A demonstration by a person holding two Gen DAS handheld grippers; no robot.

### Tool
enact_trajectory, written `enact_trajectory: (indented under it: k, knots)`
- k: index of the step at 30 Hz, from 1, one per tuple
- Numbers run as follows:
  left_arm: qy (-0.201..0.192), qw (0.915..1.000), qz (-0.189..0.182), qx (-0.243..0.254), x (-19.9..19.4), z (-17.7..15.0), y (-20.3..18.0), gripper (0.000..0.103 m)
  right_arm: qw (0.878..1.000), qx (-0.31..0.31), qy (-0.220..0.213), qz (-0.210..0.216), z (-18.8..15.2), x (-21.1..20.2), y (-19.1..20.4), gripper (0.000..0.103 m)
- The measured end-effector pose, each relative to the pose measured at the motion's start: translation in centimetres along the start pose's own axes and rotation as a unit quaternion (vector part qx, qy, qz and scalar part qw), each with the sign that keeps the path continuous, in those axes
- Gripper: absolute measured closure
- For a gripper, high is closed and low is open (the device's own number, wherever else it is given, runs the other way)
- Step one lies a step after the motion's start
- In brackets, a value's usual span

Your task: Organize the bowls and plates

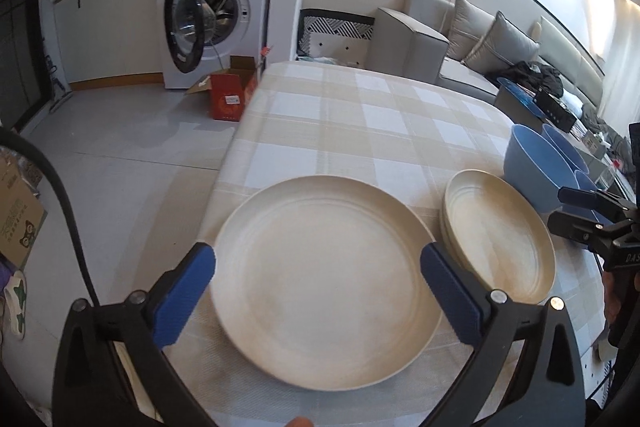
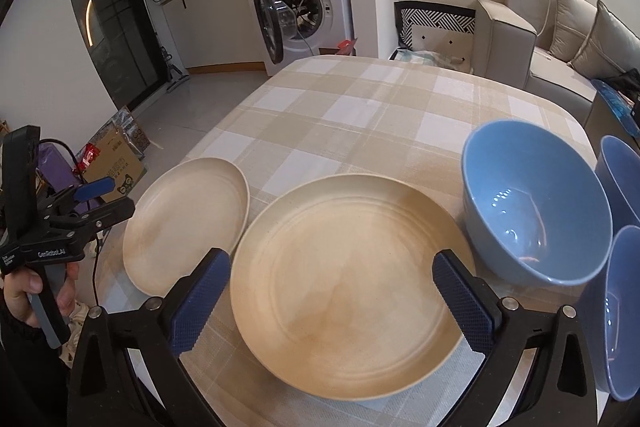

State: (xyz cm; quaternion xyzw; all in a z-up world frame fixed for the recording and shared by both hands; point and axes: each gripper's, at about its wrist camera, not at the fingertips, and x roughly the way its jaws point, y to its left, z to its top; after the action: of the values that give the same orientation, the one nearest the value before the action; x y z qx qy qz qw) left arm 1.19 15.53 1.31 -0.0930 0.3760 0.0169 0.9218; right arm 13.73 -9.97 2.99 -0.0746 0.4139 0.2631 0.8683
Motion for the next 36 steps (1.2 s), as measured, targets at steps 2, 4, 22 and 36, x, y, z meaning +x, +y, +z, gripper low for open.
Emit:
enact_trajectory:
  k: [2,4,22,36]
  knots:
    - [-0.002,0.9999,0.011,-0.007,-0.3,-0.3,0.7,0.0,1.0,-0.004,0.0,0.005,0.4,0.4,0.5,0.0]
    - [-0.002,0.9997,0.02,-0.015,-0.4,-0.6,1.4,0.0,1.0,-0.008,0.003,0.012,0.8,1.0,1.2,0.0]
    - [0.024,0.9972,0.061,-0.036,1.5,-2.5,3.9,0.0,0.995,-0.066,0.047,0.062,3.7,8.0,8.2,0.001]
    - [0.051,0.9954,0.072,-0.038,3.8,-3.2,4.6,0.0,0.992,-0.094,0.073,0.052,4.6,13.3,10.1,0.005]
